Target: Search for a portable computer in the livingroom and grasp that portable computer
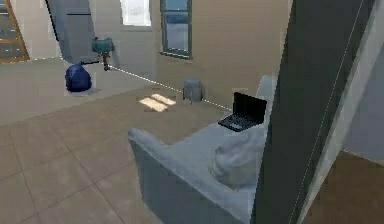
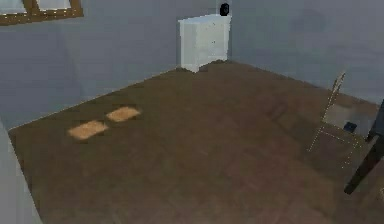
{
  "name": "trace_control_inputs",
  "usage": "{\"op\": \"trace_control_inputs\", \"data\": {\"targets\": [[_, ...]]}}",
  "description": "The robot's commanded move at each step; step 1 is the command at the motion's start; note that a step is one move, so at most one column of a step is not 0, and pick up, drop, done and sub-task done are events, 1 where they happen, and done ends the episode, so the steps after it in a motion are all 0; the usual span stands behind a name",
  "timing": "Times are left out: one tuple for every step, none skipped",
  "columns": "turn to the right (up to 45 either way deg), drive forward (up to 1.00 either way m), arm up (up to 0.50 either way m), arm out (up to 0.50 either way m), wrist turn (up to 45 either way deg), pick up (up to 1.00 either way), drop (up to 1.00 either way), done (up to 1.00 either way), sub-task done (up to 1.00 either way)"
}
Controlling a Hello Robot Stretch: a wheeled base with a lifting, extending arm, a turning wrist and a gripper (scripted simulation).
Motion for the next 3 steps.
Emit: {"op": "trace_control_inputs", "data": {"targets": [[45.0, 0.0, 0.0, 0.0, 0.0, 0.0, 0.0, 0.0, 0.0], [45.0, 0.0, 0.0, 0.0, 0.0, 0.0, 0.0, 0.0, 0.0], [27.0, 0.0, 0.0, 0.0, 0.0, 0.0, 0.0, 0.0, 0.0]]}}
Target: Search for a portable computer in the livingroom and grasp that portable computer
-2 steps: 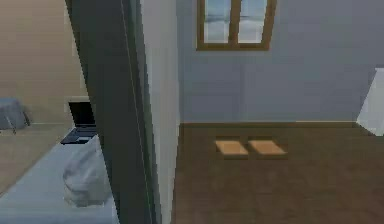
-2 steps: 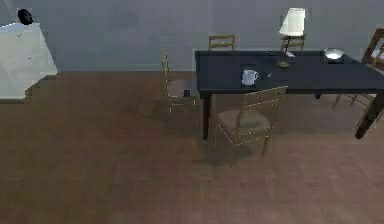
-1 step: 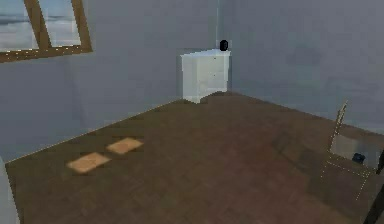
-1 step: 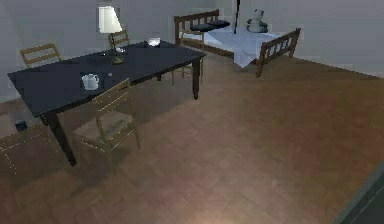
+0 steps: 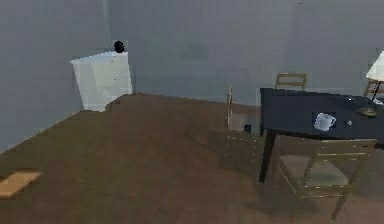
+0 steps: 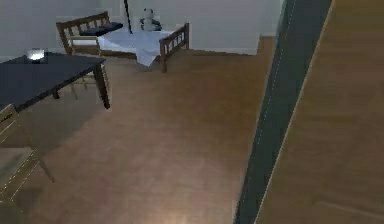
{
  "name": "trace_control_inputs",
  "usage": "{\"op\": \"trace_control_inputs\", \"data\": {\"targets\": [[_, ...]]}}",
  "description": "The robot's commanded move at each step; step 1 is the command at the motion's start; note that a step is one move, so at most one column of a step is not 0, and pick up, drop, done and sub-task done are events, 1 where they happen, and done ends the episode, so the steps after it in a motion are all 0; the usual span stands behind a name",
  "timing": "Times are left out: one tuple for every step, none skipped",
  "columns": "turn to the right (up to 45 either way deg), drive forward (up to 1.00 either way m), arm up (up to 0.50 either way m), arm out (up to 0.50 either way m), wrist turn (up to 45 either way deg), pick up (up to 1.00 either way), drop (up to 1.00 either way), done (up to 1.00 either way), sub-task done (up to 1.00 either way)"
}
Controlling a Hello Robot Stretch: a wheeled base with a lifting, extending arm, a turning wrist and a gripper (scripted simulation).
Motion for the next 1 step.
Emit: {"op": "trace_control_inputs", "data": {"targets": [[0.0, 0.1, 0.0, 0.0, 0.0, 0.0, 0.0, 0.0, 0.0]]}}
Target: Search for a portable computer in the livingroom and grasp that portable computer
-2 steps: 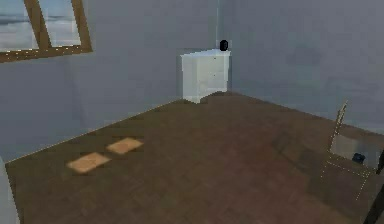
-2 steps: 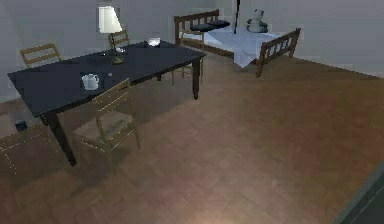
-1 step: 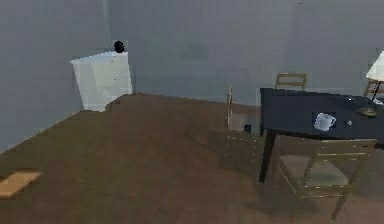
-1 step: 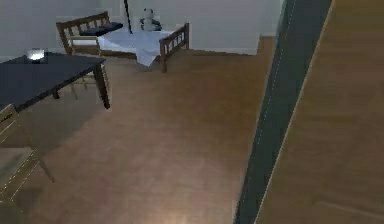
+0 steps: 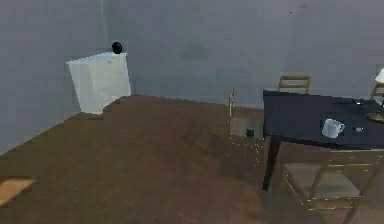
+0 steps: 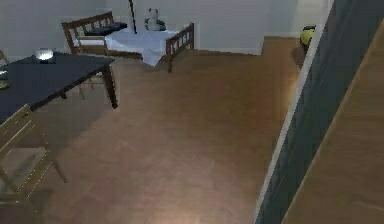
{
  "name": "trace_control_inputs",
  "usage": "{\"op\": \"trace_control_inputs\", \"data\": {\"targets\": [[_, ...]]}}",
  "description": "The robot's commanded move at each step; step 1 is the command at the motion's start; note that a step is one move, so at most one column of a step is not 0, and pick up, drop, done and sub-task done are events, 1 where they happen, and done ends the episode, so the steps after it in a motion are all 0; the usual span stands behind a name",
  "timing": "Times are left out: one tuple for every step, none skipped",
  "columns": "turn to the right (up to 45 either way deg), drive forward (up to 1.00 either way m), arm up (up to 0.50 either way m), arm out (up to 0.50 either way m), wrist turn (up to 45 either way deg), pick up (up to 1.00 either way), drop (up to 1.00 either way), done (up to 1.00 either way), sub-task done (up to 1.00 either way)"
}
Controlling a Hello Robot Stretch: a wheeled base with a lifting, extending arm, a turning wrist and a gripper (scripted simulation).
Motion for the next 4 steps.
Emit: {"op": "trace_control_inputs", "data": {"targets": [[-45.0, 0.0, 0.0, 0.0, 0.0, 0.0, 0.0, 0.0, 0.0], [-45.0, 0.0, 0.0, 0.0, 0.0, 0.0, 0.0, 0.0, 0.0], [-45.0, 0.0, 0.0, 0.0, 0.0, 0.0, 0.0, 0.0, 0.0], [-30.0, 0.0, 0.0, 0.0, 0.0, 0.0, 0.0, 0.0, 0.0]]}}
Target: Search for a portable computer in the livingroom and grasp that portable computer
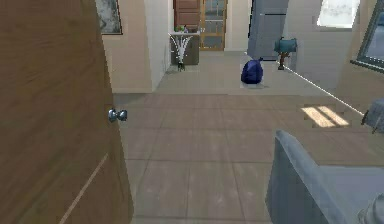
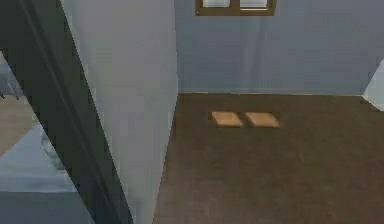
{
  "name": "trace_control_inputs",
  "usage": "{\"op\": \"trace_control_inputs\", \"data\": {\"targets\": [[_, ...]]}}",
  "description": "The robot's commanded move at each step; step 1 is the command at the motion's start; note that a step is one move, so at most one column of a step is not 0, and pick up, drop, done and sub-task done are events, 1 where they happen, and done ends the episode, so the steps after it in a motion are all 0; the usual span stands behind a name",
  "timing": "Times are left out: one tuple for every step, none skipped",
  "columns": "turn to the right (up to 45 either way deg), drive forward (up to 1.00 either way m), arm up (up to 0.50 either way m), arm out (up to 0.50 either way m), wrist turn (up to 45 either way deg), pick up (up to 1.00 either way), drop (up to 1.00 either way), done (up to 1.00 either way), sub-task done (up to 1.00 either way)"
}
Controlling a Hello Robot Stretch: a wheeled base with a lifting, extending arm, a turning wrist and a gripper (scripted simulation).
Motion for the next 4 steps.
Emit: {"op": "trace_control_inputs", "data": {"targets": [[0.0, 0.4, 0.0, 0.0, 0.0, 0.0, 0.0, 0.0, 0.0], [15.0, 0.0, 0.0, 0.0, 0.0, 0.0, 0.0, 0.0, 0.0], [0.0, 1.0, 0.0, 0.0, 0.0, 0.0, 0.0, 0.0, 0.0], [0.0, 0.2, 0.0, 0.0, 0.0, 0.0, 0.0, 0.0, 0.0]]}}
